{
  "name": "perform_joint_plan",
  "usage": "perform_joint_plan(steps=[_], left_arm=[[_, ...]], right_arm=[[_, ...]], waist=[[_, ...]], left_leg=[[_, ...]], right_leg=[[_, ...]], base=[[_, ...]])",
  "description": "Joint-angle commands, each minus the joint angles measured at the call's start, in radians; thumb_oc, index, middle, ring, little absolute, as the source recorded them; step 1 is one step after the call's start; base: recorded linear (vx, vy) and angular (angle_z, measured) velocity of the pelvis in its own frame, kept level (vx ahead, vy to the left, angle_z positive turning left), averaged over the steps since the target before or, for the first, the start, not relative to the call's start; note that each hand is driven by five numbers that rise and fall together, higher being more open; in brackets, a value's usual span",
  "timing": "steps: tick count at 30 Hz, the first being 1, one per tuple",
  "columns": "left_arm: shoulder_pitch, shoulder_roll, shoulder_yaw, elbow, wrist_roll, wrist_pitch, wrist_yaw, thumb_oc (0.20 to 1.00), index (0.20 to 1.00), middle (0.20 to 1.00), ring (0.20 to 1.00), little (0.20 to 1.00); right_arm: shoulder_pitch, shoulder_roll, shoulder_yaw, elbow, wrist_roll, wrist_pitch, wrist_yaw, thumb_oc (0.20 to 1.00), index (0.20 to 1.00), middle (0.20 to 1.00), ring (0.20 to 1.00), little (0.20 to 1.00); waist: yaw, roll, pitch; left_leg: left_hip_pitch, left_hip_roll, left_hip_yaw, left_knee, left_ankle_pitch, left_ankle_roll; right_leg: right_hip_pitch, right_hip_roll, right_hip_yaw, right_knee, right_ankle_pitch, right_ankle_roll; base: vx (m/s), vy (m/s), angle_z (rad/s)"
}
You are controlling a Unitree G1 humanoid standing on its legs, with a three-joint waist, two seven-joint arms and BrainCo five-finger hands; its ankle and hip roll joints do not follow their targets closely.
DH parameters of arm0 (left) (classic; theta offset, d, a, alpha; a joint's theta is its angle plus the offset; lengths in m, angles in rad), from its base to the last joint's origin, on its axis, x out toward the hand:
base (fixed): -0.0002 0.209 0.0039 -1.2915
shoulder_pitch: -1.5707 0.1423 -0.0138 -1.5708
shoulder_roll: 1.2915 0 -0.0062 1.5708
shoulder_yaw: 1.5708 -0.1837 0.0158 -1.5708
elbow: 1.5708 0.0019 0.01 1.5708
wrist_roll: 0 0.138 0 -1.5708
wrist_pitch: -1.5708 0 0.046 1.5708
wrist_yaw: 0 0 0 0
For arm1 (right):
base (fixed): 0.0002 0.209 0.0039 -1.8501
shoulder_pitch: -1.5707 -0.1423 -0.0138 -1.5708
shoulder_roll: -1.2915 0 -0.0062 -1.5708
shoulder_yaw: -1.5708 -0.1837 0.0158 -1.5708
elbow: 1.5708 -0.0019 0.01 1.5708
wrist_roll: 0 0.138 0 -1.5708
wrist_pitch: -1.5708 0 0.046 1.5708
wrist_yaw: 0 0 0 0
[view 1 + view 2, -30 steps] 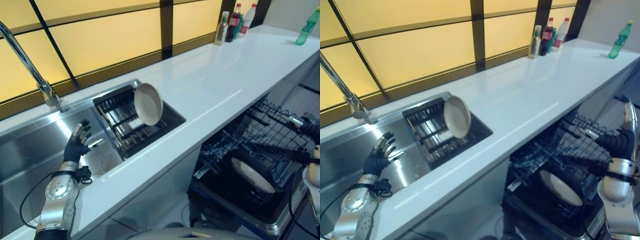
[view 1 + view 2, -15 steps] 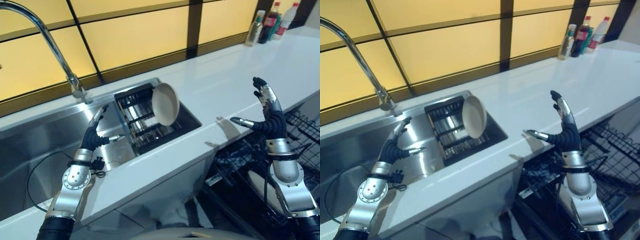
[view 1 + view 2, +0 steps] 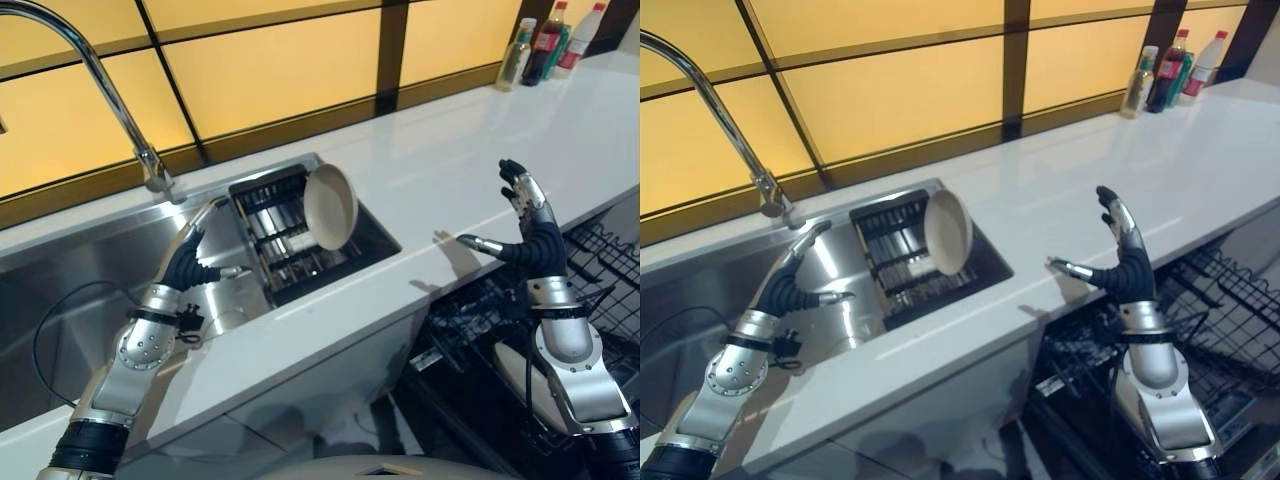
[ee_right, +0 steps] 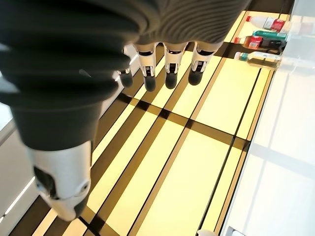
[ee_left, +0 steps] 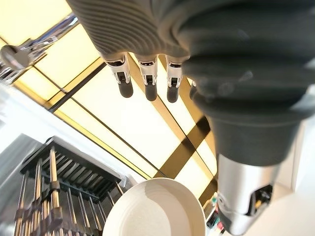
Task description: Pick up plates and place into dishwasher.
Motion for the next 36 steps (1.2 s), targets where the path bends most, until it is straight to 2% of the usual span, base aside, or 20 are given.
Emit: perform_joint_plan(steps=[1,4,5,6,8,11,14,15,18,25,33,36], left_arm=[[-0.076,0.074,0.012,-0.063,0.049,-0.044,0.079,1.000,1.000,1.000,1.000,1.000],[-0.083,0.089,0.013,-0.051,0.073,-0.039,0.111,1.000,1.000,1.000,1.000,1.000],[-0.085,0.093,0.014,-0.046,0.083,-0.039,0.118,1.000,1.000,1.000,1.000,1.000],[-0.084,0.099,0.013,-0.040,0.107,-0.034,0.129,1.000,1.000,1.000,1.000,1.000],[-0.074,0.118,0.016,-0.034,0.146,-0.021,0.153,1.000,1.000,1.000,1.000,1.000],[-0.069,0.169,0.014,-0.011,0.188,-0.012,0.178,1.000,1.000,1.000,1.000,1.000],[-0.072,0.227,-0.009,0.016,0.232,0.030,0.218,1.000,1.000,1.000,1.000,1.000],[-0.077,0.243,-0.019,0.037,0.243,0.039,0.233,1.000,1.000,1.000,1.000,1.000],[-0.098,0.285,-0.040,0.064,0.265,0.069,0.253,1.000,1.000,1.000,1.000,1.000],[-0.131,0.350,-0.074,0.116,0.315,0.105,0.286,1.000,1.000,1.000,1.000,1.000],[-0.114,0.423,-0.067,0.235,0.441,0.252,0.424,1.000,1.000,1.000,1.000,1.000],[-0.123,0.436,-0.063,0.264,0.459,0.279,0.469,1.000,1.000,1.000,1.000,1.000]], right_arm=[[-0.064,-0.056,0.015,-0.053,0.053,-0.018,0.015,1.000,1.000,1.000,1.000,1.000],[-0.069,-0.057,0.030,-0.039,0.055,-0.034,0.016,1.000,1.000,1.000,1.000,1.000],[-0.076,-0.056,0.037,-0.034,0.054,-0.037,0.016,1.000,1.000,1.000,1.000,1.000],[-0.088,-0.056,0.051,-0.028,0.058,-0.038,0.018,1.000,1.000,1.000,1.000,1.000],[-0.121,-0.058,0.091,-0.018,0.061,-0.036,0.015,1.000,1.000,1.000,1.000,1.000],[-0.153,-0.069,0.133,-0.004,0.058,-0.024,0.007,1.000,1.000,1.000,1.000,1.000],[-0.174,-0.095,0.159,-0.003,0.075,-0.008,0.018,1.000,1.000,1.000,1.000,1.000],[-0.181,-0.105,0.163,0.003,0.083,-0.008,0.026,1.000,1.000,1.000,1.000,1.000],[-0.189,-0.123,0.168,0.014,0.096,-0.015,0.036,1.000,1.000,1.000,1.000,1.000],[-0.130,-0.160,0.112,-0.010,0.130,0.010,0.053,1.000,1.000,1.000,1.000,1.000],[-0.090,-0.183,0.098,-0.014,0.147,0.031,0.082,1.000,1.000,1.000,1.000,1.000],[-0.090,-0.192,0.099,0.000,0.161,0.027,0.082,1.000,1.000,1.000,1.000,1.000]], waist=[[-0.012,-0.055,-0.005],[-0.006,-0.055,0.023],[0.000,-0.055,0.030],[0.011,-0.052,0.034],[0.035,-0.037,0.035],[0.061,-0.020,0.023],[0.079,-0.004,0.017],[0.079,0.002,0.017],[0.070,0.016,0.013],[0.036,0.042,-0.007],[0.016,0.057,-0.016],[0.011,0.058,-0.012]], left_leg=[[-0.120,-0.004,0.015,0.353,-0.109,0.007],[-0.206,-0.003,-0.030,0.528,-0.068,-0.002],[-0.222,-0.018,-0.057,0.544,-0.069,0.006],[-0.226,-0.051,-0.103,0.519,-0.076,0.020],[-0.226,-0.110,-0.200,0.419,-0.052,0.039],[-0.206,-0.135,-0.310,0.229,-0.024,0.045],[-0.237,-0.140,-0.400,0.137,0.052,0.020],[-0.255,-0.138,-0.410,0.136,0.074,0.012],[-0.248,-0.136,-0.402,0.119,0.041,0.018],[-0.194,-0.119,-0.367,0.065,0.030,0.018],[-0.162,-0.126,-0.337,0.047,0.006,0.034],[-0.156,-0.129,-0.328,0.043,0.001,0.040]], right_leg=[[-0.045,0.043,0.031,0.101,-0.092,-0.044],[-0.044,0.055,0.042,0.132,-0.093,-0.067],[-0.048,0.056,0.051,0.142,-0.091,-0.068],[-0.054,0.060,0.067,0.149,-0.089,-0.064],[-0.069,0.083,0.117,0.157,-0.090,-0.061],[-0.074,0.107,0.168,0.145,-0.092,-0.058],[-0.065,0.115,0.216,0.122,-0.093,-0.054],[-0.064,0.116,0.231,0.120,-0.095,-0.053],[-0.081,0.104,0.234,0.128,-0.101,-0.046],[-0.102,0.075,0.193,0.140,-0.110,-0.029],[-0.133,0.053,0.185,0.161,-0.107,-0.008],[-0.143,0.048,0.183,0.172,-0.106,-0.003]], base=[[0.01,-0.176,-0.13],[0.00,-0.137,-0.22],[0.03,-0.075,-0.38],[0.04,-0.016,-0.50],[0.06,0.015,-0.77],[0.08,0.036,-1.05],[0.09,0.083,-1.04],[0.05,0.110,-0.56],[0.05,0.122,-0.39],[0.10,0.149,-0.06],[0.11,0.136,0.06],[0.08,0.087,0.01]])
